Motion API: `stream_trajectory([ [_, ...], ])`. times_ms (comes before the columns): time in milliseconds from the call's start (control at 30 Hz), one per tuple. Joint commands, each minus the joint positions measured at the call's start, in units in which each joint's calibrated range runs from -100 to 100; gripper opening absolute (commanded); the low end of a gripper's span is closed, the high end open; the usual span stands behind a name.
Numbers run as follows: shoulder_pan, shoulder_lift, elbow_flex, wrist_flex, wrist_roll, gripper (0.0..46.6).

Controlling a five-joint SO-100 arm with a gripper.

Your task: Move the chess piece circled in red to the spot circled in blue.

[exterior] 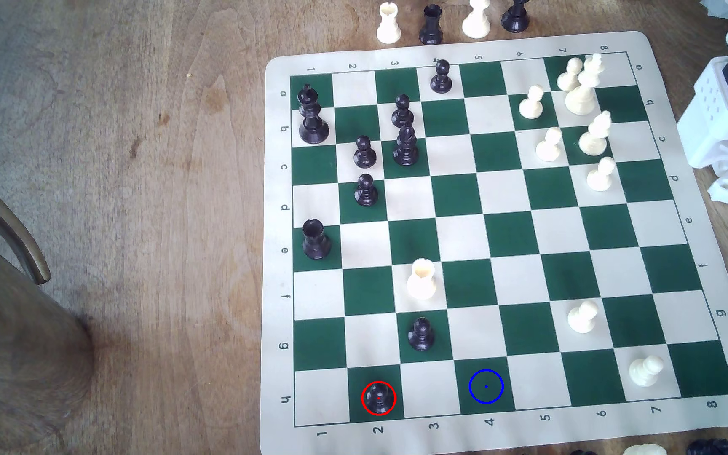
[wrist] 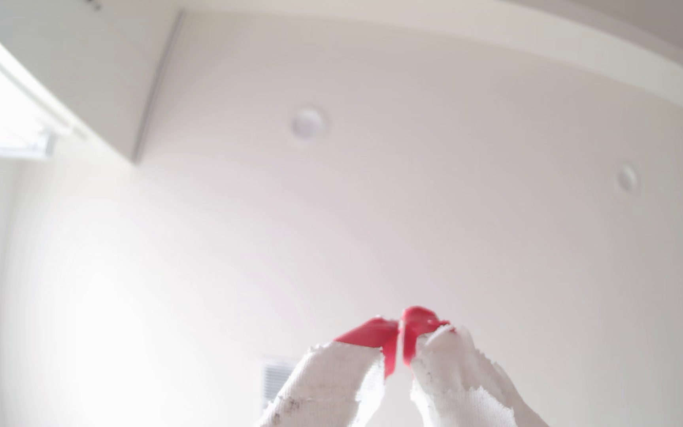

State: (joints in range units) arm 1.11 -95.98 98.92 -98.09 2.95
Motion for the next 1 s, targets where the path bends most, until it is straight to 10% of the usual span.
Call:
stream_trajectory([
  [0,-2.0,0.2,1.1,-1.4,0.1,0.2],
  [967,-4.2,0.4,-29.8,78.5,-0.2,0.2],
])
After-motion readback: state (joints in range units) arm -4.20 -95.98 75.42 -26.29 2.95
